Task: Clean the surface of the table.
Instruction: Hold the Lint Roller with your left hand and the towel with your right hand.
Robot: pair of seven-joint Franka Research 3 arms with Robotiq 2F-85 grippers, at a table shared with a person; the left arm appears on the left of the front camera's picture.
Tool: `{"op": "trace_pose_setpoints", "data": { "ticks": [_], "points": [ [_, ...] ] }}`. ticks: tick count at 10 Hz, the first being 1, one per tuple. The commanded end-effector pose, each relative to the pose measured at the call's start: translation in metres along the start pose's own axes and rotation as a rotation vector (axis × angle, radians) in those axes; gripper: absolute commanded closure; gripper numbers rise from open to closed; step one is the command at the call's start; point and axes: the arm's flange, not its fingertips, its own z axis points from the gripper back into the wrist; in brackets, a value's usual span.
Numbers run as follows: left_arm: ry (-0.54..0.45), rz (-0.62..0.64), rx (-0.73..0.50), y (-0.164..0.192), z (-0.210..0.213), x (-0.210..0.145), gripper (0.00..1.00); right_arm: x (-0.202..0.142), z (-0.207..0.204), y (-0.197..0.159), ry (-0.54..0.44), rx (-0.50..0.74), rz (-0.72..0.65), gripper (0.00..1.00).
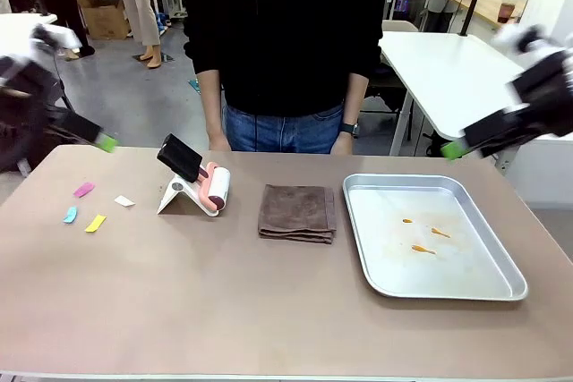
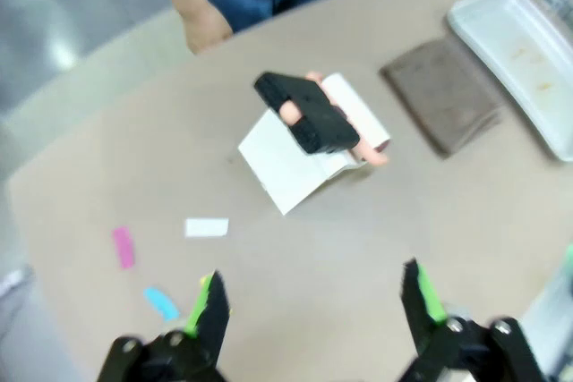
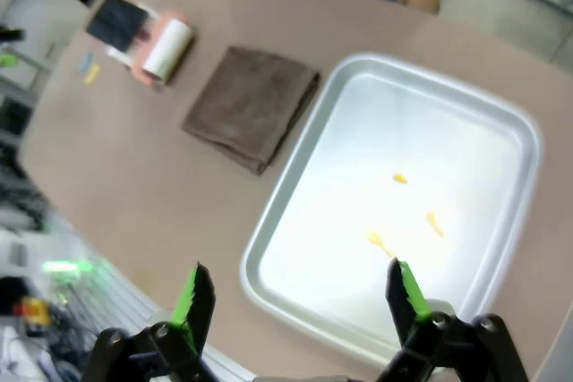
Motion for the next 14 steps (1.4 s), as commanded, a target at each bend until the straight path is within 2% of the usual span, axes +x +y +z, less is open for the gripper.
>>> {"op": "trace_pose_setpoints", "data": {
  "ticks": [1, 2, 3, 4, 6, 7, 9, 12, 14],
  "points": [
    [-0.141, 0.101, -0.214, 0.045, 0.033, -0.047, 0.00, -0.049, 0.049, -0.053, -0.108, 0.129, -0.230, 0.00],
    [-0.208, 0.152, -0.267, 0.069, 0.050, -0.070, 0.00, -0.073, 0.078, -0.097, -0.224, 0.242, -0.341, 0.00],
    [-0.270, 0.215, -0.294, 0.087, 0.062, -0.094, 0.00, -0.091, 0.090, -0.117, -0.268, 0.280, -0.385, 0.00],
    [-0.333, 0.281, -0.315, 0.097, 0.066, -0.112, 0.00, -0.116, 0.102, -0.140, -0.357, 0.339, -0.448, 0.00],
    [-0.466, 0.415, -0.343, 0.100, 0.060, -0.137, 0.00, -0.163, 0.115, -0.181, -0.507, 0.431, -0.580, 0.00],
    [-0.511, 0.462, -0.351, 0.098, 0.055, -0.145, 0.00, -0.181, 0.114, -0.199, -0.549, 0.475, -0.642, 0.00],
    [-0.580, 0.503, -0.361, 0.083, 0.043, -0.139, 0.00, -0.203, 0.107, -0.220, -0.602, 0.487, -0.713, 0.00],
    [-0.578, 0.502, -0.350, 0.056, 0.032, -0.116, 0.00, -0.209, 0.102, -0.224, -0.614, 0.464, -0.728, 0.00],
    [-0.564, 0.494, -0.342, 0.048, 0.029, -0.109, 0.00, -0.201, 0.099, -0.218, -0.591, 0.442, -0.713, 0.00]
  ]
}}
